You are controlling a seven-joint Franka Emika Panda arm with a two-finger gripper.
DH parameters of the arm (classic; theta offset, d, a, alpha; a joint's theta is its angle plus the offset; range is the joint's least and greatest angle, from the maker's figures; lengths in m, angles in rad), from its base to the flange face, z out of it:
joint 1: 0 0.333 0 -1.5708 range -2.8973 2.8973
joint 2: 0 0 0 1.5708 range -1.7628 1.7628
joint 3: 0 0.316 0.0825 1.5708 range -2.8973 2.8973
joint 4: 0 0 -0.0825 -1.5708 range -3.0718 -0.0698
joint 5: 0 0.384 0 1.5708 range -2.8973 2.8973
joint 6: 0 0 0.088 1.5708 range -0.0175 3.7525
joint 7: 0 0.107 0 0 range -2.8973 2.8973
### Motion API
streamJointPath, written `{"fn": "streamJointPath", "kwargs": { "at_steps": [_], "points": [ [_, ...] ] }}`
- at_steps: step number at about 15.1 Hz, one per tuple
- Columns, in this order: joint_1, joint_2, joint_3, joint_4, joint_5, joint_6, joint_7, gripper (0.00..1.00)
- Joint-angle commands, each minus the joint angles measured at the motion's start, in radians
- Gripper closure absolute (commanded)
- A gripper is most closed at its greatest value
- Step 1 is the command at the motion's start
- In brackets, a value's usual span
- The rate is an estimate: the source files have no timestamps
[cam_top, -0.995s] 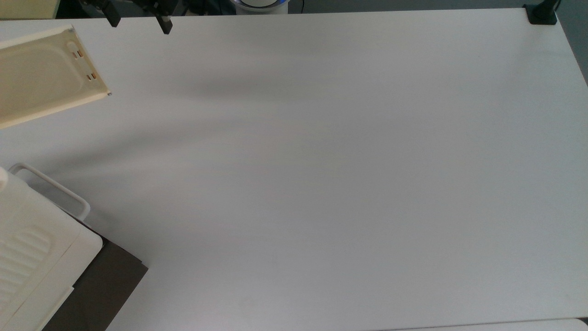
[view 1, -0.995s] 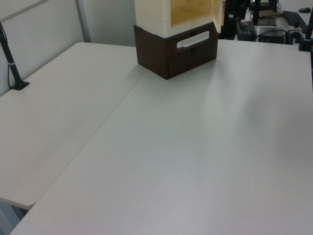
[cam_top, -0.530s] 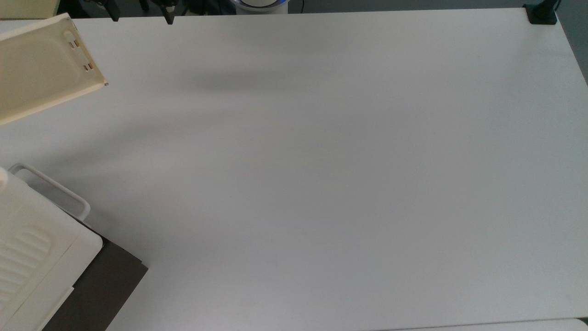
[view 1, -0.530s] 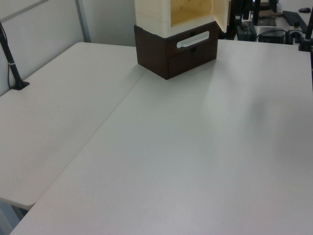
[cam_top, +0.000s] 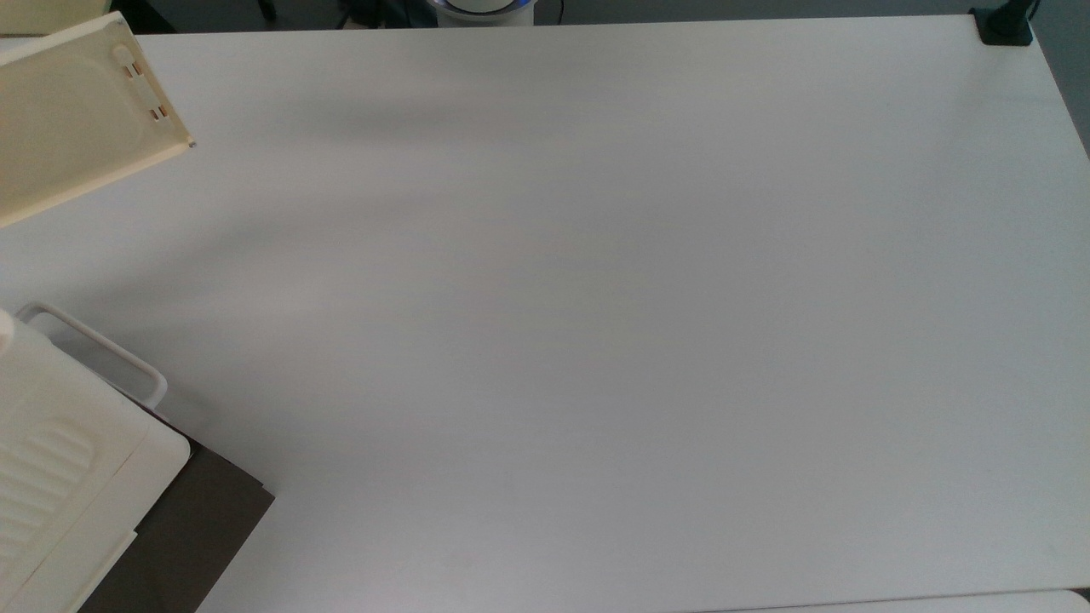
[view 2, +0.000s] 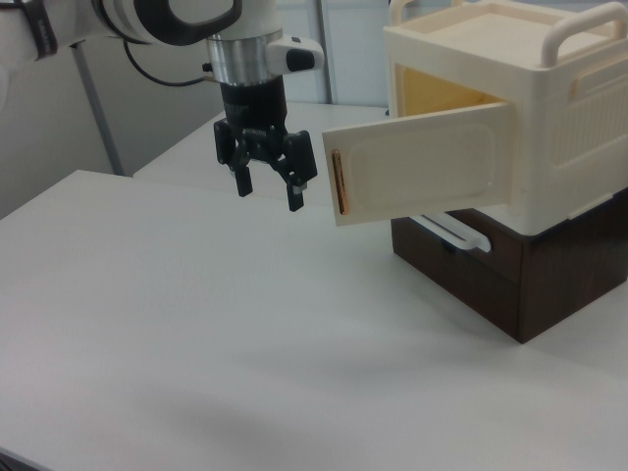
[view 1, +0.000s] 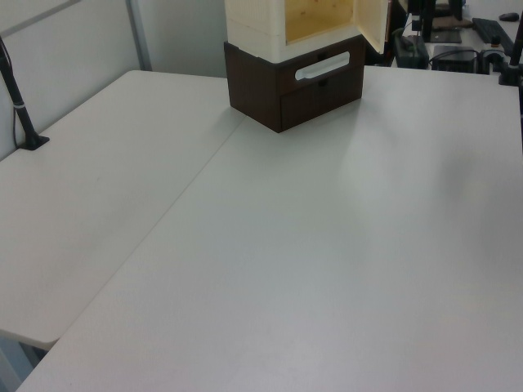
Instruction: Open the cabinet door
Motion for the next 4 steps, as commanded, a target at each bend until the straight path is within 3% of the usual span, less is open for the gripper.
{"fn": "streamJointPath", "kwargs": {
  "at_steps": [1,4],
  "points": [
    [0.003,-0.015,-0.031,0.004,-0.01,-0.023,-0.021,0.0],
    [0.011,-0.012,-0.028,0.004,-0.006,-0.025,-0.013,0.0]
  ]
}}
